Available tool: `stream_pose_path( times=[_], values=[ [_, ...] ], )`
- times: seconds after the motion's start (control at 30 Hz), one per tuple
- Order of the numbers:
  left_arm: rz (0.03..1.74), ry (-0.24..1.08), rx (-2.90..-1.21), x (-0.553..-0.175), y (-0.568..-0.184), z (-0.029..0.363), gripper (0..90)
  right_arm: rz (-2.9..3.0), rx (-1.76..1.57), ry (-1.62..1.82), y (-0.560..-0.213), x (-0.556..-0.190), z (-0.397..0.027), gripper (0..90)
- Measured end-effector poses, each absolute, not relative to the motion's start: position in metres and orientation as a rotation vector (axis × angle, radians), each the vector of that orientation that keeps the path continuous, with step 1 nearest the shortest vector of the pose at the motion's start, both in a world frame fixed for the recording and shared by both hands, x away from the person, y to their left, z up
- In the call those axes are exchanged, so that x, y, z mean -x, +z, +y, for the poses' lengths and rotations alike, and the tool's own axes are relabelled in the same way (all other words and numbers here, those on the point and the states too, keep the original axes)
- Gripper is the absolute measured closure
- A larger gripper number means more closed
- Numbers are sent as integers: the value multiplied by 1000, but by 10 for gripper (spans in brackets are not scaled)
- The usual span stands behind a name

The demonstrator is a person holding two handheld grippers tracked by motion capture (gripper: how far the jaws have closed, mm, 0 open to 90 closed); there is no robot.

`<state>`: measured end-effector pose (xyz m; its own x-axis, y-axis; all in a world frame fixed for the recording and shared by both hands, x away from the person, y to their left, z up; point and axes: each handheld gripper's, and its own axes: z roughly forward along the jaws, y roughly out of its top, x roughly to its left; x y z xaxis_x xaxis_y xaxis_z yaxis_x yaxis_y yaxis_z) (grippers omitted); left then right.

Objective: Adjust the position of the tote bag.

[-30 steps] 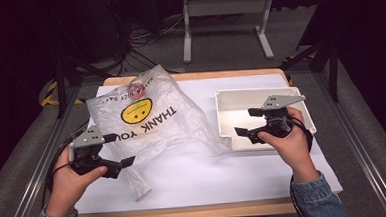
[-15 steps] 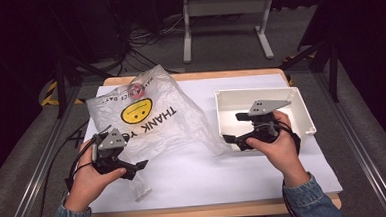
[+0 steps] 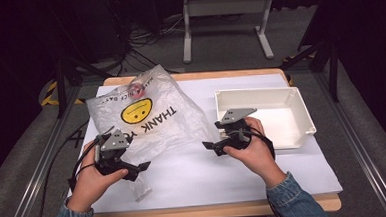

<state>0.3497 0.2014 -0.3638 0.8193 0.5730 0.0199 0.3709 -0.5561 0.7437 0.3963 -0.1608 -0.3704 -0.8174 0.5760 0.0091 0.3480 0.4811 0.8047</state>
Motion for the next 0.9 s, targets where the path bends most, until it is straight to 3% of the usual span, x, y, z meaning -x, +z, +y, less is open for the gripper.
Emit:
stream_pose_path(
  times=[0.27,0.4,0.47,0.6,0.7,0.9],
  values=[
    [701,334,-2192,-347,-364,206,36,2423,-806,1126,-388,-405,-141,162],
    [718,341,-2188,-344,-364,210,36,2413,-784,1044,-391,-406,-135,244],
    [728,352,-2183,-344,-365,212,37,2442,-790,1008,-395,-407,-132,343],
    [737,369,-2183,-343,-365,214,38,2479,-816,1020,-395,-408,-133,687],
    [727,375,-2185,-344,-366,212,39,2487,-833,1074,-390,-408,-138,841],
    [687,397,-2200,-348,-365,205,37,2471,-869,1282,-373,-405,-147,885]
  ],
)
